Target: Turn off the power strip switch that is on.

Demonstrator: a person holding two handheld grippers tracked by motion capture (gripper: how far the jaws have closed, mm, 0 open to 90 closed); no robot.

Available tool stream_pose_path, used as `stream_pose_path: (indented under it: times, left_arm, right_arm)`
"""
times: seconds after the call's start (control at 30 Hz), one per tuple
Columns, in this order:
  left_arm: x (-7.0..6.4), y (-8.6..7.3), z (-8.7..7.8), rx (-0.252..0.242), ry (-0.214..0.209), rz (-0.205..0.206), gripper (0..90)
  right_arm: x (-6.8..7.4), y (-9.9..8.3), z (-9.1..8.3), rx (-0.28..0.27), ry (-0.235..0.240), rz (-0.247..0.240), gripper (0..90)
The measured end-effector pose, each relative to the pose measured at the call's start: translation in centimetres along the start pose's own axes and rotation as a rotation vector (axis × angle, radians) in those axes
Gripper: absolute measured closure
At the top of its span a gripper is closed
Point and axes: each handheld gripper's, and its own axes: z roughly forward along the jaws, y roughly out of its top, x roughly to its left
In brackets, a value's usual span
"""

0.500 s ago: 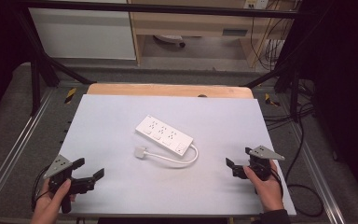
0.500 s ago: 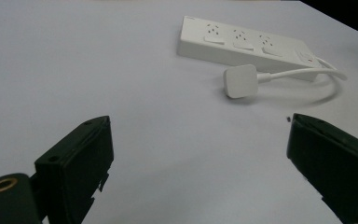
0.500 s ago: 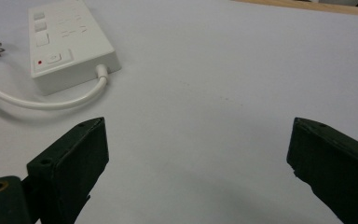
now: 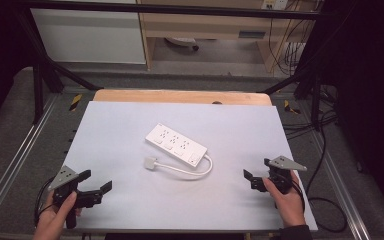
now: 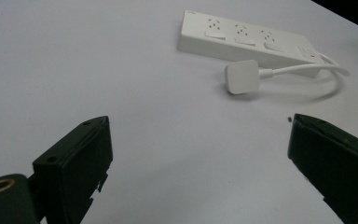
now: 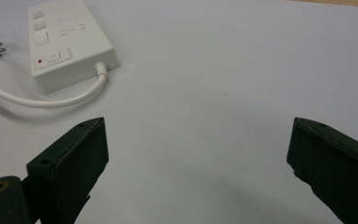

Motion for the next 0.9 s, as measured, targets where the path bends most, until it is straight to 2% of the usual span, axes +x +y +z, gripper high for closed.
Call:
stream_pose_path:
  times: [0.27,0.37,0.47,0.57,0.9]
  left_arm:
    - [-0.1,-0.1,0.2,0.018,0.005,0.006,6.7]
    - [0.0,-0.1,0.2,0.019,0.005,0.005,6.6]
    - [0.0,-0.1,0.2,0.02,0.003,0.006,6.6]
    - [0.0,-0.1,0.2,0.022,0.003,0.006,6.6]
    - [0.2,-0.1,0.1,0.025,0.008,0.0,6.7]
  right_arm:
    - [0.1,0.6,-0.4,0.003,0.026,0.023,5.0]
    - [0.1,0.8,-0.5,-0.011,0.019,0.024,4.3]
    - [0.3,0.9,-0.5,-0.027,-0.023,0.028,4.7]
    - [0.4,1.1,-0.4,-0.038,-0.04,0.033,4.8]
    - [0.9,1.5,-0.6,-0.049,-0.021,0.013,5.5]
